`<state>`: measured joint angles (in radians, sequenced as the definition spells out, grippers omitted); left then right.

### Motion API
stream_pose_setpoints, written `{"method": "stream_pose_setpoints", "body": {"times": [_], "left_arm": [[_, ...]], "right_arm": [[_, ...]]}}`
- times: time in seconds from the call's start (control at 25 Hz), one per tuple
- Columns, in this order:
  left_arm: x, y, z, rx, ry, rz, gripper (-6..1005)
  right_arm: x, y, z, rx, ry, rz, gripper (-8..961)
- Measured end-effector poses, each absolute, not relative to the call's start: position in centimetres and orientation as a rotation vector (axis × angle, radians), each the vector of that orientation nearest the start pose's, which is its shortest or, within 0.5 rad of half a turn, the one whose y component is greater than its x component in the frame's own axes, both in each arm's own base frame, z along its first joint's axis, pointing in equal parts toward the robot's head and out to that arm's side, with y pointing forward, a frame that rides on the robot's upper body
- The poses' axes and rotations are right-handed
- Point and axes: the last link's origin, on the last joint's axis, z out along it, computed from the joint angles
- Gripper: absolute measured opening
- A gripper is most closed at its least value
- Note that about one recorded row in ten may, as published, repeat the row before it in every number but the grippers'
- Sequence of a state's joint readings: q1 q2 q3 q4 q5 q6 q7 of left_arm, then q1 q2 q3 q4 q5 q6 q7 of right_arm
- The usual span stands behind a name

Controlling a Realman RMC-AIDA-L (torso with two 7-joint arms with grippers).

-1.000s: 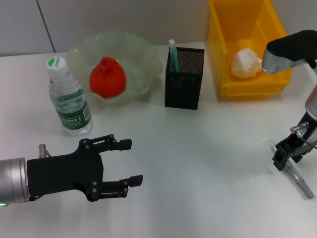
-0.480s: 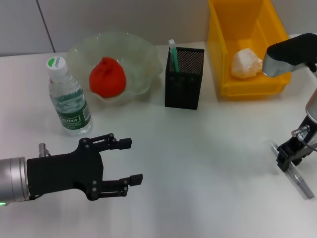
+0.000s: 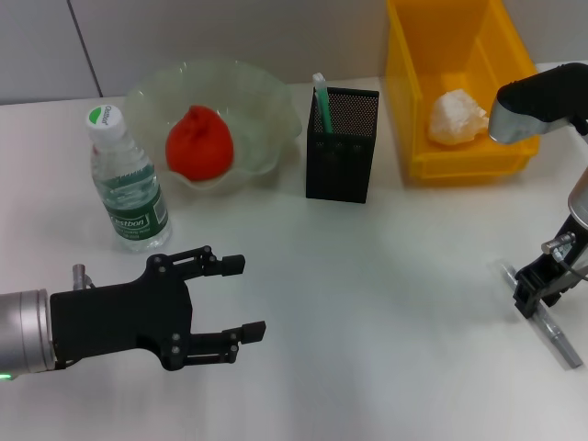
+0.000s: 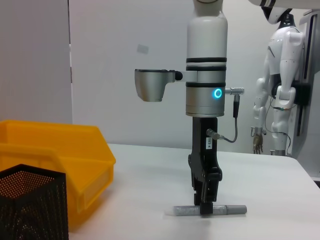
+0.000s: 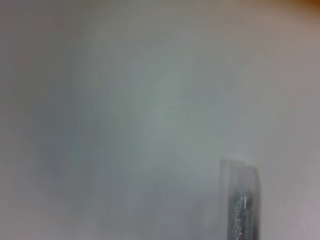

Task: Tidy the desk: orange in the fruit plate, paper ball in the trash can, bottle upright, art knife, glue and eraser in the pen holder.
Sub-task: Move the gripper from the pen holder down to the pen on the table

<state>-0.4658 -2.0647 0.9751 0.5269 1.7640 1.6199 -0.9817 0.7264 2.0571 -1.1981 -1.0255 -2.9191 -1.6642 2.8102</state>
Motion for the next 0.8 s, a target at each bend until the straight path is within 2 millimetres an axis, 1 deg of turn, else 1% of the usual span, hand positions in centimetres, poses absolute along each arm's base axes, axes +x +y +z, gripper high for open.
{"method": "stream_pose_setpoints", "body": {"times": [0.16, 0.36, 0.8], "left_arm": [[-25.46, 28.91, -3.46, -2.865, -0.16, -0.834, 802], [-25.45, 28.91, -3.44, -2.864, -0.16, -0.836, 802], [-25.43, 28.94, -3.48, -2.865, -0.161, -0.835, 802]], "right_arm": [[25.15, 35.65, 2.14, -2.14, 1.476, -0.862, 315], [25.17, 35.66, 2.13, -2.14, 1.474, -0.863, 256], [25.45, 35.47, 2.13, -2.136, 1.484, -0.866, 244]]}}
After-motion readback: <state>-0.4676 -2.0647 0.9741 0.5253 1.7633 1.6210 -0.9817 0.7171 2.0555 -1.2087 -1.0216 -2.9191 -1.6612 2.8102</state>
